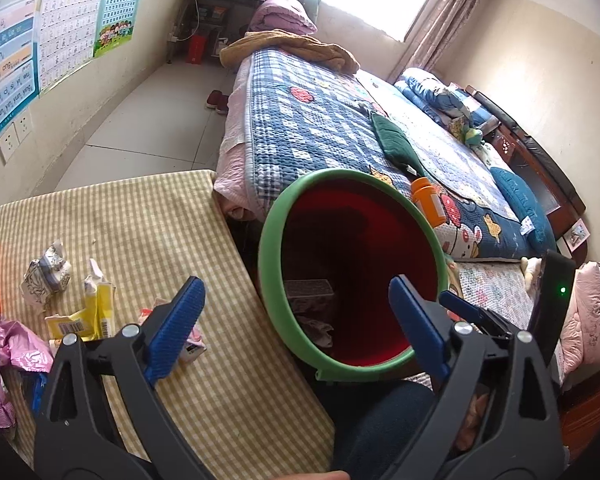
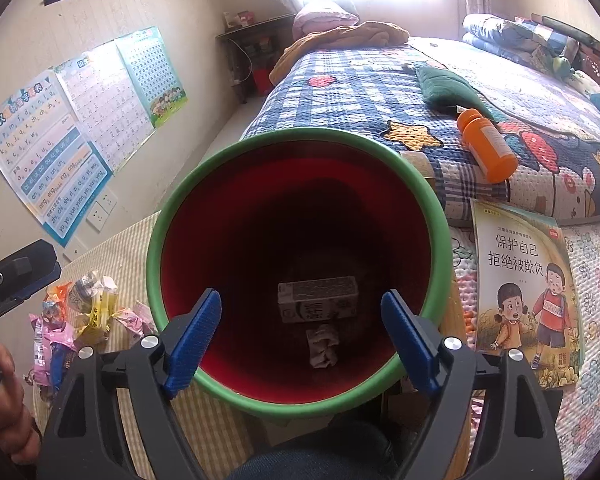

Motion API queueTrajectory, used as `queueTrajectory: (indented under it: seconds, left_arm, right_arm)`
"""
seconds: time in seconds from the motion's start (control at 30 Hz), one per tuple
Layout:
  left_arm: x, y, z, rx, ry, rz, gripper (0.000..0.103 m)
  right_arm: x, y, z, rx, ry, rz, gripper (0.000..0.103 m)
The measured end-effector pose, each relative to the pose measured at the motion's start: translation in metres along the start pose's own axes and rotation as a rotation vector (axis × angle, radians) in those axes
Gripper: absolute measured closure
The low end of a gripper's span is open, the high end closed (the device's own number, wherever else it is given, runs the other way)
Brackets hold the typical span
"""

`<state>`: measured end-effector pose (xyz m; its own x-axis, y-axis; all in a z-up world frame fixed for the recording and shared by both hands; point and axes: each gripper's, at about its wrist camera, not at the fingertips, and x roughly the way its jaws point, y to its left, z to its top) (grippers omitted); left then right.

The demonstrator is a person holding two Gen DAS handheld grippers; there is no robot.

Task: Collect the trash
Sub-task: 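Move both open tools back over the trash pile on the table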

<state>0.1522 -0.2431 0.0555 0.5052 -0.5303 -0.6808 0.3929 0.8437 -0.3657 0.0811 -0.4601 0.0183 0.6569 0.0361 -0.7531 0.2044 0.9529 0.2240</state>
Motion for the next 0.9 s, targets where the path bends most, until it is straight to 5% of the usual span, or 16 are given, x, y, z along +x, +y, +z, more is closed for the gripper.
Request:
queueTrajectory:
  seconds: [0.9]
  left_arm:
    - [-0.152,0.165,-0.098,-0.248,-0.070,0.289,0.006]
  right_arm:
    - [-0.006,0.186,-0.047,-0.308,0.068,0.169,0.007]
